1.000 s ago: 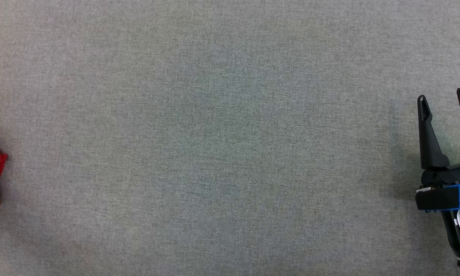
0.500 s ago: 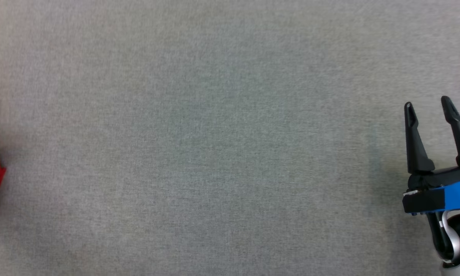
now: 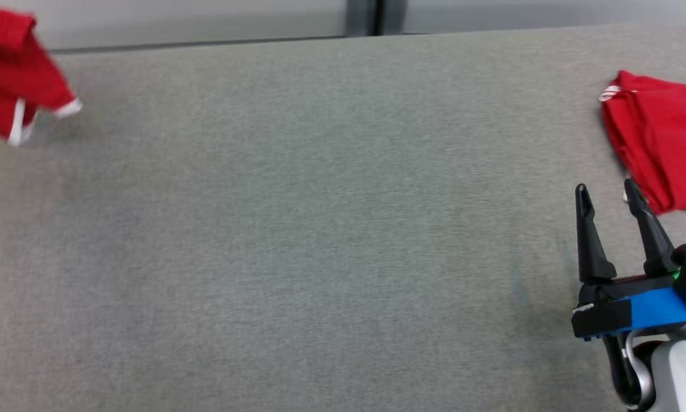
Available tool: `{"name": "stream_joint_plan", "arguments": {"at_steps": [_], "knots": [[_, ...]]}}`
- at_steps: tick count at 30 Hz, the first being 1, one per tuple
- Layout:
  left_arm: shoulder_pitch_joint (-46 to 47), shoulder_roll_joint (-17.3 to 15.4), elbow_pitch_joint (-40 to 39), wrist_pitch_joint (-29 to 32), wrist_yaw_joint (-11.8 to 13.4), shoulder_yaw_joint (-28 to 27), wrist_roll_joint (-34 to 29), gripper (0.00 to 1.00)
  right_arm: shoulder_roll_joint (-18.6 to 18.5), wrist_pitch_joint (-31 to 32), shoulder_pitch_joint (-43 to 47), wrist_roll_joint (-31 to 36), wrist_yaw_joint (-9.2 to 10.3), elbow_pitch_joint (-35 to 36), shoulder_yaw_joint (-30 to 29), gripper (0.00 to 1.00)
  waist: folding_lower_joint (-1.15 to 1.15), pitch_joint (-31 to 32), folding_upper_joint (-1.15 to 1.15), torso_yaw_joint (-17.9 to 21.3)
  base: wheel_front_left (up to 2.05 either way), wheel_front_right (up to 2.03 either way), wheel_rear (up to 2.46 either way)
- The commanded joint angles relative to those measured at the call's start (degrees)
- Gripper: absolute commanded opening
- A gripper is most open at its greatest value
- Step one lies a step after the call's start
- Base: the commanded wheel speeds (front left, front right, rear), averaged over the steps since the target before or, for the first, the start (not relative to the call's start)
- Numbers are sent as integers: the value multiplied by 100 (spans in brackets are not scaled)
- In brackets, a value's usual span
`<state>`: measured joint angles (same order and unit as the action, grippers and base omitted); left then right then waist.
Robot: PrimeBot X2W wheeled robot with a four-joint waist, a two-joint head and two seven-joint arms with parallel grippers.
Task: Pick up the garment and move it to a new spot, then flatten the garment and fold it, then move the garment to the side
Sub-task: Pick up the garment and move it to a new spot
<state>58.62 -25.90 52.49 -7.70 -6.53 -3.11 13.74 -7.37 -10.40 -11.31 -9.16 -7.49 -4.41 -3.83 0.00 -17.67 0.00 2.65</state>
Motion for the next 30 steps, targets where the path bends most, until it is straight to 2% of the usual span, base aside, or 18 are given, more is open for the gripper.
{"name": "stream_joint_plan", "arguments": {"at_steps": [1, 9, 16, 23, 30], "knots": [[197, 191, -267, -3, -25, 170, -80, 0, 71, -54, 84, -2, -2, -74, 19, 100, 0, 244, 0, 312, 0, 0, 0], [467, 636, -1702, 285, -65, 812, -212, 0, 265, -236, 6, -110, -2, -359, 160, 100, 0, 363, 0, 1082, 0, 0, 0], [173, 1155, -2641, 658, -75, 1331, -173, 0, 390, -374, -102, -198, -2, -621, 368, 100, 0, 417, 0, 1679, 0, 0, 0], [-471, 1425, -3183, 816, -48, 1587, -55, 0, 437, -437, -140, -244, -2, -799, 562, 100, 0, 498, 0, 1989, 0, 0, 0], [-1792, 1614, -3260, 842, 58, 1588, 302, 0, 451, -467, -113, -283, -2, -907, 685, 100, 0, 637, 0, 2066, 0, 0, 0]]}}
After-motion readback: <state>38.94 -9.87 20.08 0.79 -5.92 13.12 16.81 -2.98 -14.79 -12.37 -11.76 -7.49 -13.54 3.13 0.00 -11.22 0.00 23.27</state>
